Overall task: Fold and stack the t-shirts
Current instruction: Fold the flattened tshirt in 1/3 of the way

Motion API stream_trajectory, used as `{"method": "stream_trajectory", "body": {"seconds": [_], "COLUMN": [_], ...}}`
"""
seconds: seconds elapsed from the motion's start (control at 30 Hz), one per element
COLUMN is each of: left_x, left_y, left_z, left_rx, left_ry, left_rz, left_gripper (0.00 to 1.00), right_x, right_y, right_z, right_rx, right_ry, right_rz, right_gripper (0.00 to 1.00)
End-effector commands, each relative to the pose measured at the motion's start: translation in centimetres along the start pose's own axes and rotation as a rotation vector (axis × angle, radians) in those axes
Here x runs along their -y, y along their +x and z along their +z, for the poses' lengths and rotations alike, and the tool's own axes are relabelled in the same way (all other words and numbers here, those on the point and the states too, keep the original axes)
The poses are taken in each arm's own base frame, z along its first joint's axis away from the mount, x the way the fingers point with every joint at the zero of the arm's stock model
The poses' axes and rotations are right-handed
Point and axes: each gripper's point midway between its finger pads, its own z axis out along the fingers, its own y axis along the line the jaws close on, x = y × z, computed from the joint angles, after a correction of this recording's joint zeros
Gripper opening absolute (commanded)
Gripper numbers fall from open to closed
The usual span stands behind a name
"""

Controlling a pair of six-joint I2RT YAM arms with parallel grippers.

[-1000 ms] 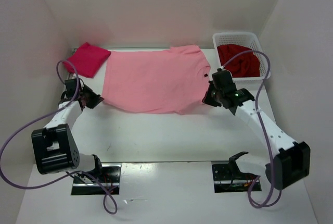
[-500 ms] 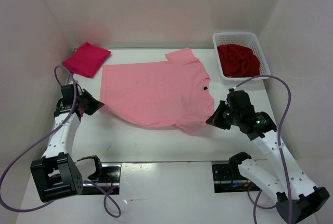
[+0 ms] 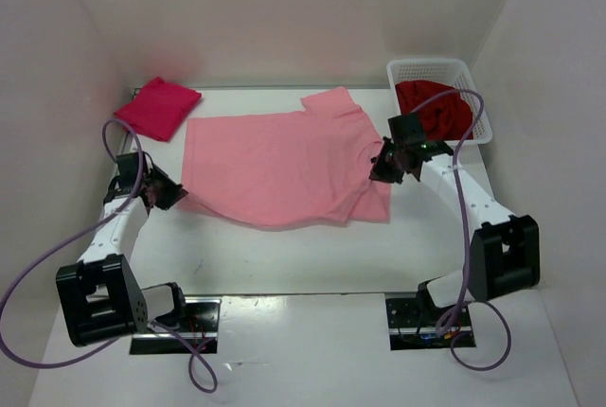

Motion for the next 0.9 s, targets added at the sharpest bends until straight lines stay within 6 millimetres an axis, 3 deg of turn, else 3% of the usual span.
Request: {"method": "stream_trajectory", "body": {"seconds": [0.0, 0.1, 0.33, 0.57, 0.63, 0.87], "left_x": [0.4, 0.4, 1.6, 1.5, 2.3, 2.6], "left_y": [-2.0, -2.4, -4.3, -4.8, -6.0, -7.2], "left_z": [0.8, 1.7, 3.0, 5.9, 6.2, 8.1], "left_rx": [0.067, 0.072, 0.101, 0.066, 0.089, 0.084], "left_ry": [-0.006, -0.014, 0.012, -0.004, 0.015, -0.002], "left_rz": [-0.009, -0.027, -0.031, -0.038, -0.032, -0.035], "left_gripper": [0.02, 0.02, 0.03, 0.05, 0.06, 0.07], "right_x": [-2.6, -2.8, -2.8, -3.0, -3.0, -1.9], "right_y": [-7.3, -9.4, -13.1, -14.8, -14.9, -15.1], "right_z": [-0.5, -0.1, 3.8, 6.0, 6.4, 8.5], "right_rx": [0.185, 0.208, 0.222, 0.229, 0.226, 0.222], "right_ry": [-0.059, -0.046, -0.005, 0.031, 0.033, 0.093], "right_rz": [-0.046, -0.049, -0.05, -0.067, -0.067, -0.063], "right_gripper": [0.0, 0.0, 0.0, 0.0, 0.0, 0.0]}}
